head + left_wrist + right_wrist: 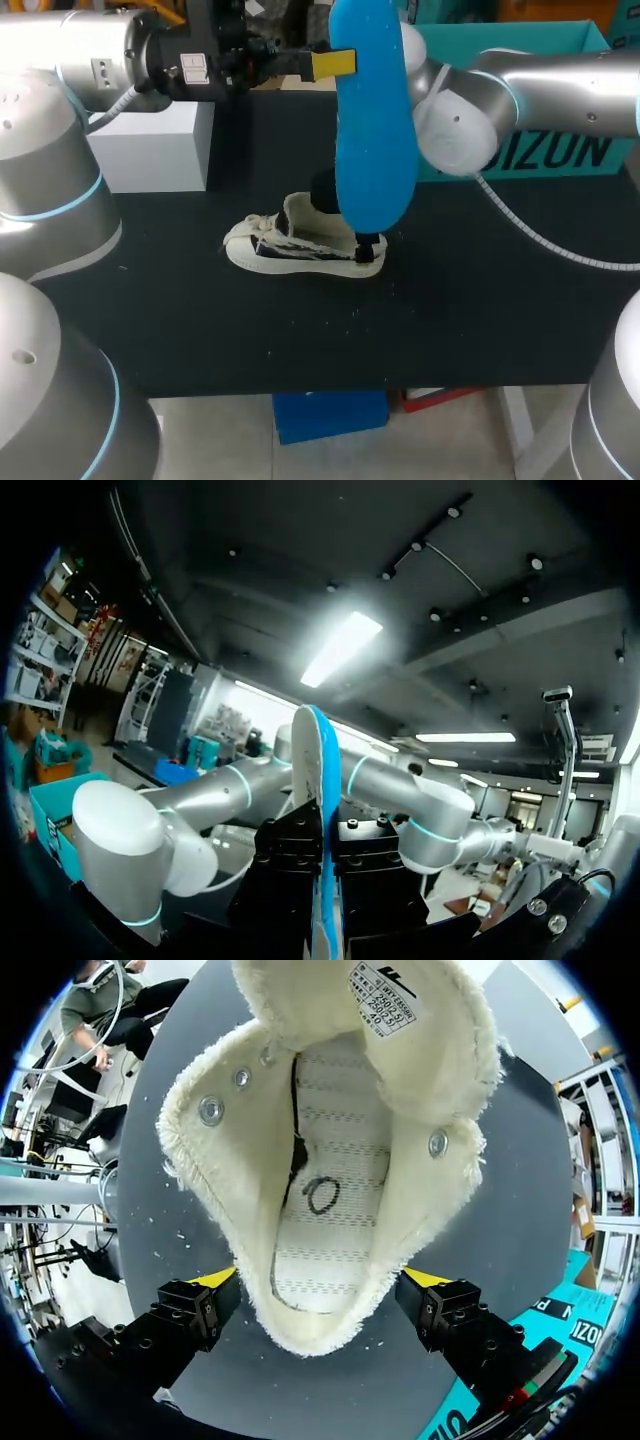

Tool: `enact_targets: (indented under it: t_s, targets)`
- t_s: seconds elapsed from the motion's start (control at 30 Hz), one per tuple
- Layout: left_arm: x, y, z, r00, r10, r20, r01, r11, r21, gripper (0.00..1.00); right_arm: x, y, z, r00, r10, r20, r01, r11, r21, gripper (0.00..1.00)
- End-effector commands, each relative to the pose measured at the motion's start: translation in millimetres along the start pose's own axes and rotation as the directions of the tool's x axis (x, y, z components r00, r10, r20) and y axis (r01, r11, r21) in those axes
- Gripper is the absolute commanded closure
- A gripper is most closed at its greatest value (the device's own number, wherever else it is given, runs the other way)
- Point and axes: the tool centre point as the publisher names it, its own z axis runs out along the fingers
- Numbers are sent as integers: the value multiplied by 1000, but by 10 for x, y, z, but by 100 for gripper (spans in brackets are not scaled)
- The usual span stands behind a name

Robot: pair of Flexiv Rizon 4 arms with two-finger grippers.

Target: Take the shoe out of the shoebox, open the shoe tongue, remove and reinsert the insole, then place the shoe into the shoebox

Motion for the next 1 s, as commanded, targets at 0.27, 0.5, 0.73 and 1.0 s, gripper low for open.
enact_targets:
  t_s: [0.27,0.5,0.73,1.0]
  targets:
    - [-3,6,22,1000,0,5,0,1000,0,100,27,10,19,1000,4,-2,-4,1000,-14,0]
    - [-3,6,22,1000,0,5,0,1000,0,100,54,-6,5,1000,9,12,-7,992,-123,0]
    - [-3,6,22,1000,0,5,0,1000,0,100,22,7,-31,995,63,82,-32,940,-340,0]
    - [-3,6,22,1000,0,5,0,1000,0,100,-68,93,-105,983,89,161,24,806,-592,0]
